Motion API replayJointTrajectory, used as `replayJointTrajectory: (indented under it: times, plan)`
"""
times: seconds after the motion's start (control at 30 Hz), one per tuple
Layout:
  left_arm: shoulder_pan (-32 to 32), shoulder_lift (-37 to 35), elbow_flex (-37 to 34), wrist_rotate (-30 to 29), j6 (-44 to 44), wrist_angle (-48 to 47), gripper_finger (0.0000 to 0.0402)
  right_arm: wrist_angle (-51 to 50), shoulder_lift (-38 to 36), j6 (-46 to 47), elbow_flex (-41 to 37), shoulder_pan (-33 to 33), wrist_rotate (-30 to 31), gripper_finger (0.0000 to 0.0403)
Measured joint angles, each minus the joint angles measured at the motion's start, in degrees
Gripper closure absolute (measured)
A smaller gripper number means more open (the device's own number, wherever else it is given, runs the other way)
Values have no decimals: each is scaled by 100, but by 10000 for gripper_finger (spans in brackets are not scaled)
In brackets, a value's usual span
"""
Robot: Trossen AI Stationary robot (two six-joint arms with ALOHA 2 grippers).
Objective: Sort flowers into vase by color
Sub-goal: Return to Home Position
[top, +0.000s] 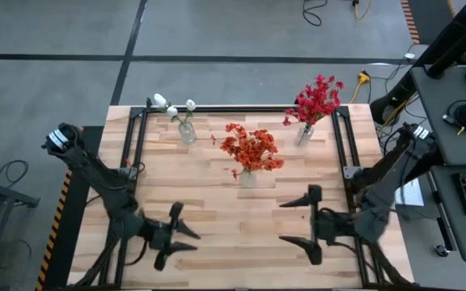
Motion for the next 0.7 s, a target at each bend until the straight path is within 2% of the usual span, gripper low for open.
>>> replayJointTrajectory:
  times: [0.1, 0.17, 0.23, 0.33, 0.5, 0.6, 0.7]
  plan:
    - [532, -2, -423, 716, 312, 903, 293, 1057, 4, -202, -640, -482, -689, 37]
    - [992, -13, -602, 1288, 327, 959, 304, 1508, 7, -184, -947, -913, -1420, 37]
    - [1477, -76, -765, 1576, 290, 736, 316, 1754, 5, -67, -1183, -1346, -1896, 37]
    - [1990, -337, -931, 1843, 39, -89, 336, 1927, -27, -48, -1476, -1870, -2077, 37]
    - [2135, -1248, -1195, 2997, -554, -991, 381, 2075, -123, 48, -1896, -2198, -2118, 37]
    - [2164, -1981, -1584, 2957, -742, -1740, 398, 2068, -209, -51, -2025, -2197, -2124, 37]
    - [2333, -2756, -2176, 2846, -653, -1329, 398, 2057, -379, -231, -2067, -2165, -2120, 37]
